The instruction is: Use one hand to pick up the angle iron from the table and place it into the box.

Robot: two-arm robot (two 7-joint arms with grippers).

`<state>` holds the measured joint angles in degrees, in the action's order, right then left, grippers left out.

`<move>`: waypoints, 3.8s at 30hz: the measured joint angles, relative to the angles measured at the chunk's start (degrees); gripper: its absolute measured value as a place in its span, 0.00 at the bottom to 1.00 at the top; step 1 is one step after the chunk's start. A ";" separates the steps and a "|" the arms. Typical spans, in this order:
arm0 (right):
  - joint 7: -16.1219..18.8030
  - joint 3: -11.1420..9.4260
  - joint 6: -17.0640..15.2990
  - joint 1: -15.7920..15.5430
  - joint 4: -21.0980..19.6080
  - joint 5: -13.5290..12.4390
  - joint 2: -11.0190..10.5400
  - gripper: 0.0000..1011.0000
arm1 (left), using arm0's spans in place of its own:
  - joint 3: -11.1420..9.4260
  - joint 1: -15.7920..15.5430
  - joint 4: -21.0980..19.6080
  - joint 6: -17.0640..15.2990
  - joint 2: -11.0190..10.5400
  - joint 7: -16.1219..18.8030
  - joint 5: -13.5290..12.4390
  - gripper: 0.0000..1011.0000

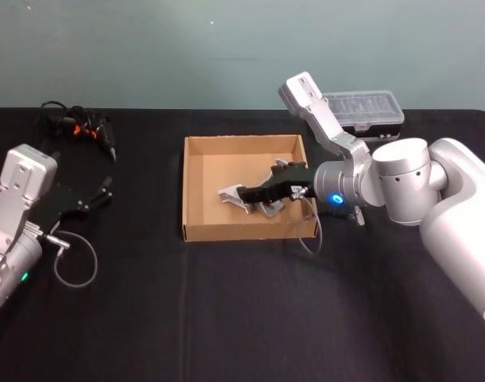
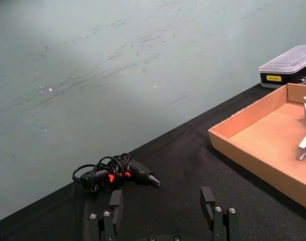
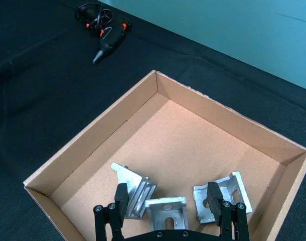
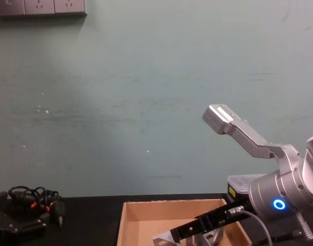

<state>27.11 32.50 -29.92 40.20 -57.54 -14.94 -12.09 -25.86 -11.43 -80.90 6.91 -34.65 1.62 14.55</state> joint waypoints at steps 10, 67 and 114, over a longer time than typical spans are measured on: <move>0.04 -0.03 0.00 0.00 0.00 0.00 0.00 0.99 | 0.00 0.00 0.00 0.00 0.00 0.00 0.00 1.00; -5.65 -9.83 12.44 -29.74 -37.18 -5.63 -16.78 0.99 | 0.00 0.00 0.00 0.00 0.00 0.00 0.00 1.00; -11.60 -12.54 24.17 -36.34 -35.90 -0.47 -13.67 0.99 | 0.00 0.00 0.00 0.00 0.00 0.00 0.00 1.00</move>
<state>15.51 19.96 -5.75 3.85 -93.44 -15.41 -25.76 -25.86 -11.43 -80.90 6.91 -34.65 1.62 14.55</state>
